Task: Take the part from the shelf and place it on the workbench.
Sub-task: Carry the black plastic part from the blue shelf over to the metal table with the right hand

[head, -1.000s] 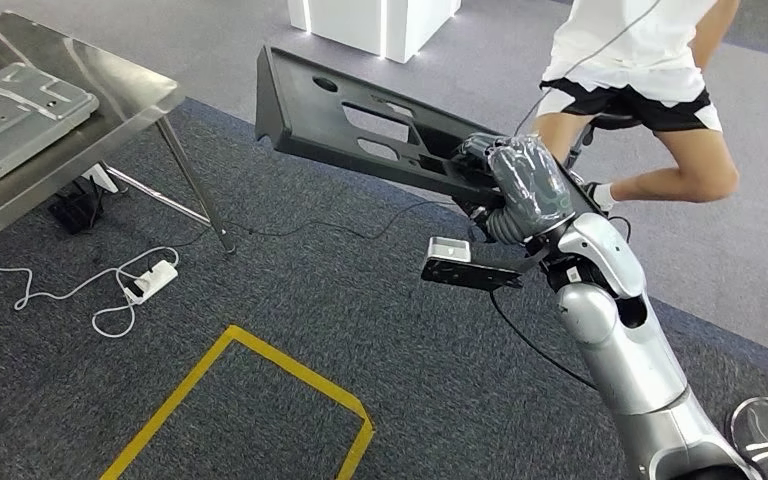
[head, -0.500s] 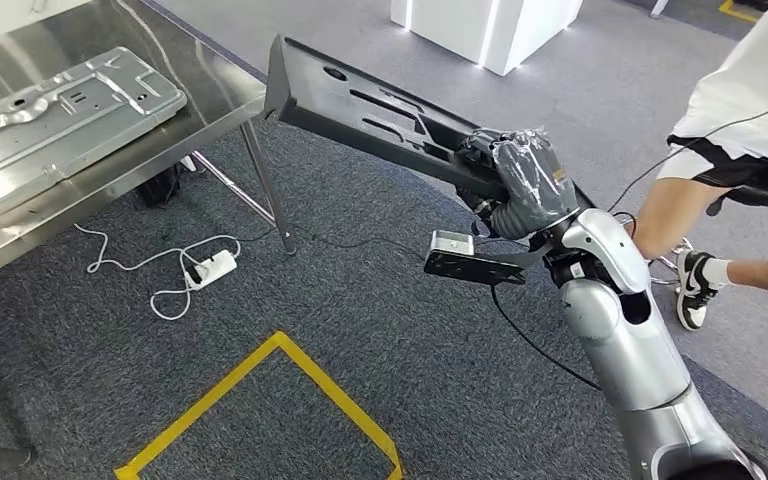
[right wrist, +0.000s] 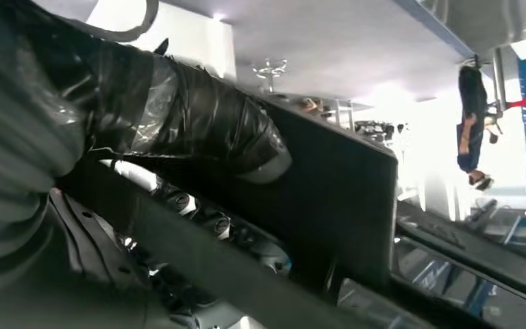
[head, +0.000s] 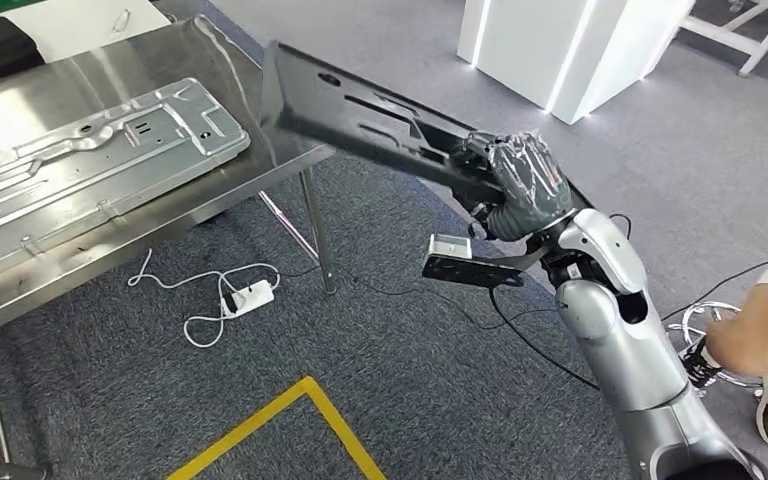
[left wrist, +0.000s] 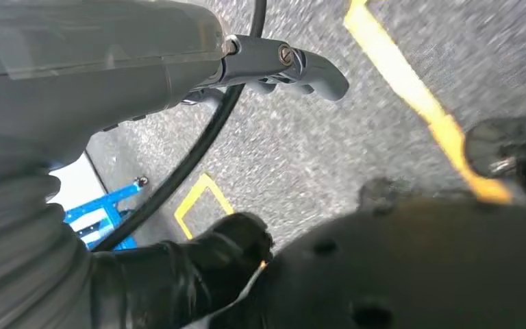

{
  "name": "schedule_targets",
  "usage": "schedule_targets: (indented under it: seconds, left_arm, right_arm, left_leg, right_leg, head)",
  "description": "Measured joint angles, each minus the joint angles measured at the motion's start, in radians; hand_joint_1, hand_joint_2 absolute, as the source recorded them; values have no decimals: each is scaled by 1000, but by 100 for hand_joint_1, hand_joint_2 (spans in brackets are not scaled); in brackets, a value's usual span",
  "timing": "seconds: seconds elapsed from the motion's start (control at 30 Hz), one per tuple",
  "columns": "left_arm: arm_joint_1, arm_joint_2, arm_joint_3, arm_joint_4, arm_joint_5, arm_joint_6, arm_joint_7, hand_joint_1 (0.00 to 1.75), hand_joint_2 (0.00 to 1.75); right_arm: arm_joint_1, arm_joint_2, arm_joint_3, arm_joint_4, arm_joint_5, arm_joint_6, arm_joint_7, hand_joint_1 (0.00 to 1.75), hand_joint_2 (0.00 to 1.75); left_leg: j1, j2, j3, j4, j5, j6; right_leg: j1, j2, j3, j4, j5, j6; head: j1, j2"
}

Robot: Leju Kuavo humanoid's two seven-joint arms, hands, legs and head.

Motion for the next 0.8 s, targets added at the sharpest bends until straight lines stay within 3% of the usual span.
schedule_targets:
  seconds: [0.03,0.07,0.1,0.13,0.2,0.23,0.27,0.33,0.37,0.4,0.43,0.47,0.5,0.57,0.6,0.63,0.7,0.73,0.77,0.8]
  left_arm:
    - [-4,2,1,0,0,0,0,0,175]
    - [-7,3,1,0,0,0,0,0,175]
    - [-9,3,1,0,0,-1,-1,0,175]
    - [-10,3,1,0,0,-2,-1,0,175]
    - [-8,1,1,0,0,-3,0,0,175]
    - [-6,0,1,0,0,-3,0,0,175]
    - [-4,0,1,0,1,-3,0,0,175]
    - [4,0,2,0,1,-4,0,0,175]
    - [4,0,2,0,1,-4,0,0,175]
    - [4,0,2,0,1,-4,0,0,175]
    - [2,0,2,0,1,-4,0,0,175]
    - [-1,2,2,0,1,-3,0,0,175]
    - [-2,3,2,0,1,-3,0,0,175]
    - [-6,6,2,0,0,-4,0,0,175]
    - [-6,6,2,0,0,-4,0,0,175]
    - [-5,6,2,0,0,-4,0,0,175]
    - [-2,6,2,0,1,-4,0,0,175]
    - [1,6,2,0,1,-4,0,0,175]
    - [4,6,2,0,1,-4,0,0,175]
    - [7,6,2,0,1,-5,0,0,175]
  right_arm:
    - [-4,0,0,-2,-1,0,0,175,175]
    - [-5,0,0,-2,-2,0,-1,175,175]
    - [-4,-1,0,-1,-2,0,-1,175,175]
    - [-1,-1,0,1,-3,0,-1,175,175]
    - [3,-2,0,4,-3,0,-1,175,175]
    - [2,-2,1,4,-3,0,-1,175,175]
    - [3,-2,1,5,-3,0,-1,175,175]
    - [6,-3,2,12,-3,0,-1,175,175]
    - [9,-4,4,15,-3,1,-1,175,175]
    - [10,-5,5,18,-3,1,-1,175,175]
    - [7,-5,5,18,-3,1,0,175,175]
    - [1,-4,5,16,-3,2,0,175,175]
    - [-6,-3,5,14,-3,2,1,175,175]
    - [-14,-1,5,12,-3,2,0,175,175]
    - [-13,-1,5,12,-4,2,0,175,175]
    - [-12,-1,5,13,-4,2,0,175,175]
    - [-12,-1,5,13,-4,2,-1,175,175]
    - [-12,-1,5,14,-4,2,-1,175,175]
    - [-11,0,6,15,-4,2,-1,175,175]
    - [-10,0,6,17,-4,2,-1,175,175]
  left_leg:
    - [3,-11,21,-8,-12,3]
    - [7,-23,43,-17,-26,5]
    - [10,-36,65,-23,-41,6]
    - [13,-51,89,-28,-58,6]
    - [20,-85,144,-32,-96,2]
    - [24,-101,171,-33,-117,-1]
    - [27,-118,199,-33,-140,-4]
    - [31,-146,244,-29,-186,-14]
    - [31,-160,261,-27,-209,-21]
    - [32,-169,276,-26,-224,-28]
    - [33,-176,281,-16,-224,-34]
    - [32,-169,270,15,-206,-39]
    - [32,-143,244,70,-171,-45]
    - [30,-66,145,214,-117,-58]
    - [32,-33,94,265,-125,-66]
    - [35,-18,50,289,-161,-73]
    - [40,-12,-13,272,-258,-81]
    - [41,-9,-34,238,-283,-81]
    - [40,-3,-49,188,-268,-77]
    - [37,14,-58,122,-195,-69]
  right_leg:
    - [-3,25,-59,87,22,3]
    - [-6,50,-125,167,25,4]
    - [-8,66,-187,223,2,6]
    - [-10,73,-241,252,-41,10]
    - [-14,76,-325,243,-135,21]
    - [-16,77,-354,215,-150,26]
    - [-19,82,-379,167,-114,32]
    - [-27,111,-412,49,93,38]
    - [-27,124,-417,9,187,35]
    - [-25,129,-415,-9,239,26]
    - [-23,123,-406,-8,239,13]
    - [-21,113,-389,-8,221,1]
    - [-22,102,-370,-15,205,-10]
    - [-24,82,-315,-41,174,-24]
    - [-24,70,-282,-54,157,-27]
    - [-24,59,-249,-67,139,-28]
    - [-25,35,-179,-89,100,-26]
    - [-25,23,-142,-99,80,-25]
    - [-24,10,-106,-108,58,-22]
    - [-22,-2,-73,-116,36,-20]
  head:
    - [0,0]
    - [0,0]
    - [0,0]
    - [0,0]
    - [0,0]
    - [0,0]
    - [0,0]
    - [1,0]
    - [1,0]
    - [1,0]
    - [0,0]
    - [0,0]
    - [0,0]
    - [-2,0]
    - [-4,0]
    - [-4,0]
    - [-4,0]
    - [-4,0]
    - [-4,0]
    - [-4,0]
